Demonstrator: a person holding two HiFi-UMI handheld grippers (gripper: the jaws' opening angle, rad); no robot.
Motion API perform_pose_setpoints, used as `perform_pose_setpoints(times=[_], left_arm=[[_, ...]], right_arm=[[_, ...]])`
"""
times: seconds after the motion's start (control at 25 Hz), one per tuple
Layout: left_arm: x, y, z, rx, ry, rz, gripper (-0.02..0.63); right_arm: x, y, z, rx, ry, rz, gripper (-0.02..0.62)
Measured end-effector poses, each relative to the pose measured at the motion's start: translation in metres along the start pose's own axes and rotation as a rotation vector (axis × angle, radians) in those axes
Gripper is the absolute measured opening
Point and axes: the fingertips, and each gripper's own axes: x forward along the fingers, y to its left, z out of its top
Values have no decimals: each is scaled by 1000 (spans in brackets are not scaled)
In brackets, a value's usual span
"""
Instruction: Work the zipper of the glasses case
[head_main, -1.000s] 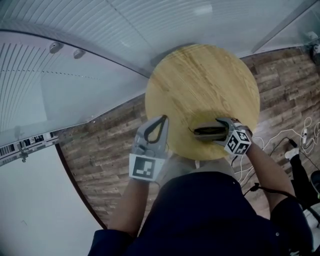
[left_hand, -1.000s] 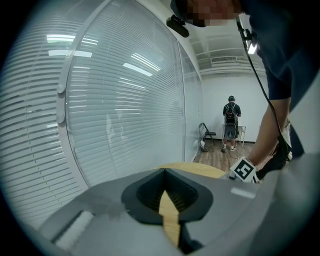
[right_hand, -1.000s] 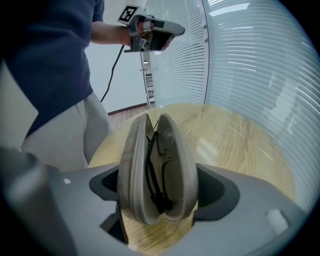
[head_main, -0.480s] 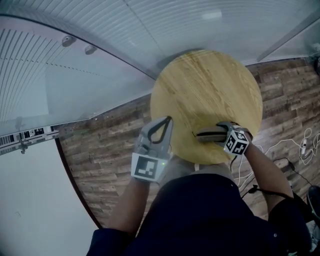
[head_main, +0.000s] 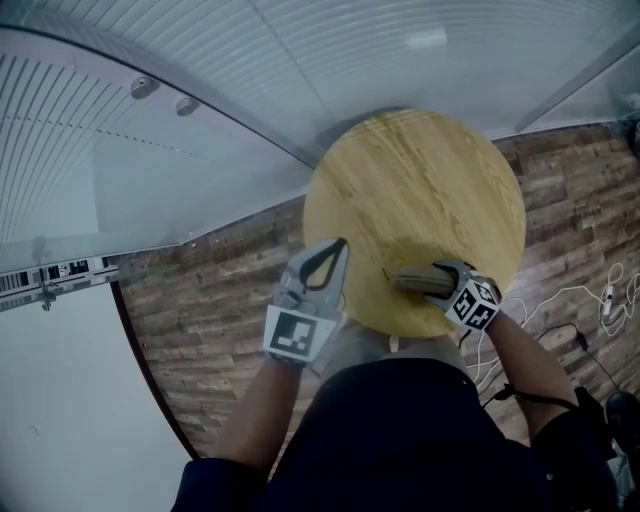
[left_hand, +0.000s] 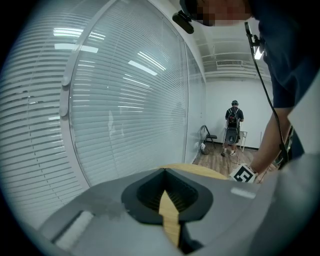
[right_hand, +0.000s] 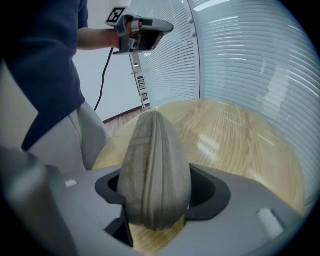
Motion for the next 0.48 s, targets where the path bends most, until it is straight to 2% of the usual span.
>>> perform_pose_setpoints(times=[0.32, 0.48], left_arm=[[1, 1, 5, -42, 0, -17, 3], [1, -2, 10, -9, -16, -44, 3]], right_arm=[[-41, -1, 29, 221, -223, -78, 298], [-69, -7, 46, 295, -334, -122, 298]])
